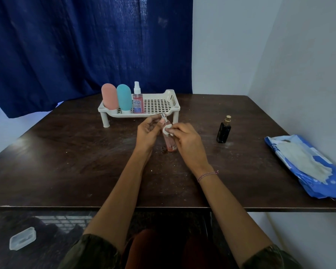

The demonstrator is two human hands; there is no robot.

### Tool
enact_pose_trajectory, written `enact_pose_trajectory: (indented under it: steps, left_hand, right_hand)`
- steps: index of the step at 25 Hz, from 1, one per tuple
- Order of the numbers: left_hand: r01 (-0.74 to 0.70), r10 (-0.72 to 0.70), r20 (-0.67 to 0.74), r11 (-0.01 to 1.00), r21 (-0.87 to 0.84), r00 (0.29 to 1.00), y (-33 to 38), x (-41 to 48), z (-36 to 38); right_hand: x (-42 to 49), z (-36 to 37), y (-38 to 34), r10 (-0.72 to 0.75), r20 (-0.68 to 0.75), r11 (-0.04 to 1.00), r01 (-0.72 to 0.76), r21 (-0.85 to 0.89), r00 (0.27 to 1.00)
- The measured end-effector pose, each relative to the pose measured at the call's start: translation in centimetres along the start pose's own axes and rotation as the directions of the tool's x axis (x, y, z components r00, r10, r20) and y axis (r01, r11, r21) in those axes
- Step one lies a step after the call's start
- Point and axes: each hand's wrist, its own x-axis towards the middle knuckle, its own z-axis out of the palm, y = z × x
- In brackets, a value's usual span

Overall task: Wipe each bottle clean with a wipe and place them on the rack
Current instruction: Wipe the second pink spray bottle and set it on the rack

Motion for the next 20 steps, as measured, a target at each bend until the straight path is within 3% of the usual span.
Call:
enact_pose_trajectory:
  steps: [3, 9, 14, 18, 20]
  left_hand:
    - [-0.017, 0.017, -0.018, 1.000, 0.018, 1.000, 0.07, 0.02, -0.11]
    - [-0.009, 0.010, -0.017, 0.999, 0.038, 1.000, -0.07, 0.11, 0.07]
    - [-0.024, 0.026, -0.035, 0.999, 0.046, 0.999, -0.14, 0.09, -0.08]
    - [0.004, -0.002, -0.044, 0.998, 0.060, 0.999, -0.29, 0.34, -0.21]
    - [0.011, -0.009, -0.036, 0.999, 0.051, 0.999, -0.30, 0.41, -0.17]
  right_hand:
    - [0.00, 0.19, -0.29, -0.063, 0.043, 0.998, 0.064, -0.013, 0.997]
    - [0.07, -0.12, 0.17, 0.063, -0.021, 0.998, -0.063, 0.001, 0.998]
    - [-0.14, 0.03, -0.15, -0.023, 0.071, 0.999, 0.021, 0.026, 0.997]
    - [-0.24, -0.14, 0.37, 0.089, 0.088, 0.994, -0.094, 0.047, 0.992]
    - [-0.10, -0.12, 0.05, 0.065, 0.088, 0.997, -0.068, 0.031, 0.994]
